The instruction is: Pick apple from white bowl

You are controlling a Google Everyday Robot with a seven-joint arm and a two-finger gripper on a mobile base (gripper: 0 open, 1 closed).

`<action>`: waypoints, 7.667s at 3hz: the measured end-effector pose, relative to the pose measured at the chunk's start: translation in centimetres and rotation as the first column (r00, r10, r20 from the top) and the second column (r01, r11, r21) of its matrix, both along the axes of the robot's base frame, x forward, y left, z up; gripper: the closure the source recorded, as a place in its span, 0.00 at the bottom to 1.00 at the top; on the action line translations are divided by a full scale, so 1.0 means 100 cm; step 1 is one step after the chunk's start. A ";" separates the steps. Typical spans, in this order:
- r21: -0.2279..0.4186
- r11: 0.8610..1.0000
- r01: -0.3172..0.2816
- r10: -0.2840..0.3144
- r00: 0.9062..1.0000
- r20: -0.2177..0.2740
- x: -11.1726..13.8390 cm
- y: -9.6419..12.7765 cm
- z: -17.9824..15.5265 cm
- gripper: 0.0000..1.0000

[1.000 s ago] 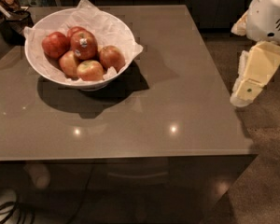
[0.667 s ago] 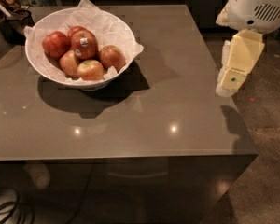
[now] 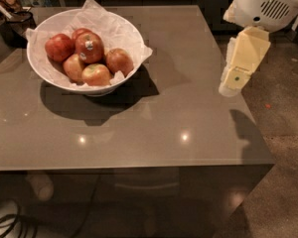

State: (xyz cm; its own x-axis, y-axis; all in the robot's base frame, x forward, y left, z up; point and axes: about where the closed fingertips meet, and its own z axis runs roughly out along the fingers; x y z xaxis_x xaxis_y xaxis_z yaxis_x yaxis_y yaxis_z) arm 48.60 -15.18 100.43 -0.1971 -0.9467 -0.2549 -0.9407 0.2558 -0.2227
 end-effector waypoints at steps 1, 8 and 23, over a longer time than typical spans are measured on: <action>0.013 1.000 -0.019 0.019 1.000 -0.014 0.021 0.035 0.005 0.00; 0.063 0.976 -0.210 0.205 0.976 0.071 0.125 0.241 0.025 0.00; 0.195 0.970 -0.145 0.174 0.975 -0.139 0.155 0.293 -0.052 1.00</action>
Offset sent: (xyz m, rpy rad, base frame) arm 0.0570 0.1253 0.0030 -0.1024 0.1358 0.1110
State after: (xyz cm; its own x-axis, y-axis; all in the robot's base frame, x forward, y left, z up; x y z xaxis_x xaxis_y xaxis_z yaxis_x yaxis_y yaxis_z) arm 64.10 14.11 95.27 -0.0979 -0.9091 -0.4050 -0.9918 0.1226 -0.0355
